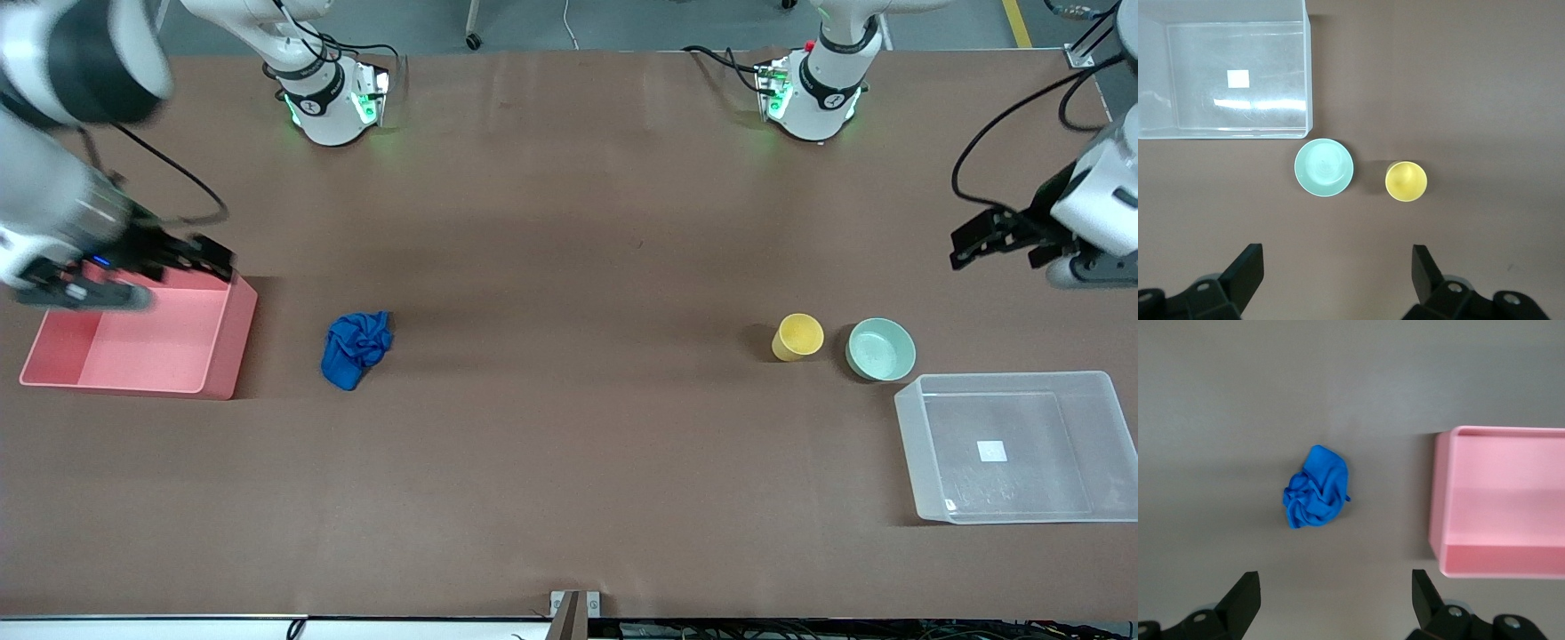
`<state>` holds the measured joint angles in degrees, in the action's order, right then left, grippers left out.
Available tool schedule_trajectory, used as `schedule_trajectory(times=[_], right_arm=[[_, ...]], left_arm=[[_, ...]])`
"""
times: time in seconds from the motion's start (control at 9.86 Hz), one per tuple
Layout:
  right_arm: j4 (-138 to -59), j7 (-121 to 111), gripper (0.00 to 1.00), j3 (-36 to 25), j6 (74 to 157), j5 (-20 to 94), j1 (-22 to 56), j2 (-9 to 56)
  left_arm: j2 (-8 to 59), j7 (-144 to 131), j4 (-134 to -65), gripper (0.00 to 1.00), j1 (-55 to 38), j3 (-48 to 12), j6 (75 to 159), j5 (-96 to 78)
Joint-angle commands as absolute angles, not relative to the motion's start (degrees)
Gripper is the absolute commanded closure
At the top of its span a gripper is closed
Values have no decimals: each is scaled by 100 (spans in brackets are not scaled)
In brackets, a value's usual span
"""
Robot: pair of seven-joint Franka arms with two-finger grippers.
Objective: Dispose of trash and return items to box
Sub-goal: 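Move the right gripper down toward the blue cloth while the left gripper reaches the bowl, then grasp the blue cloth with the right gripper while the left gripper grasps the bowl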
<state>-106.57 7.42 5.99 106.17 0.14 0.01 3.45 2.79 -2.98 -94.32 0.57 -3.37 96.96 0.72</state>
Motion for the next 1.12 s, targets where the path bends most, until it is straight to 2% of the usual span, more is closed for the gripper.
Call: schedule_trajectory(times=[0.0,0.2,0.61,0.71,0.81,0.91,1.01], right_arm=[[-11544,914,0,659,11814,-26,17,745],[-12215,932,0,659,13125,-26,114,1175],[-12409,1292,1,659,14157,-26,386,2011],[-12436,1292,10,659,14281,-35,378,2178],[-12489,1292,23,659,14387,-35,448,2275],[-12568,1292,44,659,14518,-35,518,2285],[-12699,1292,71,659,14694,-35,510,2303]], left_arm=[[342,147,-10324,2,359,-352,10438,-8],[483,552,-10948,2,649,-352,11229,-237],[1089,633,-11591,3,826,-352,12442,-237],[1203,633,-11793,3,835,-352,12793,-229],[1317,633,-11969,3,835,-343,13075,-229],[1423,633,-12119,3,861,-343,13330,-220],[1580,642,-12225,3,966,-343,13594,-220]])
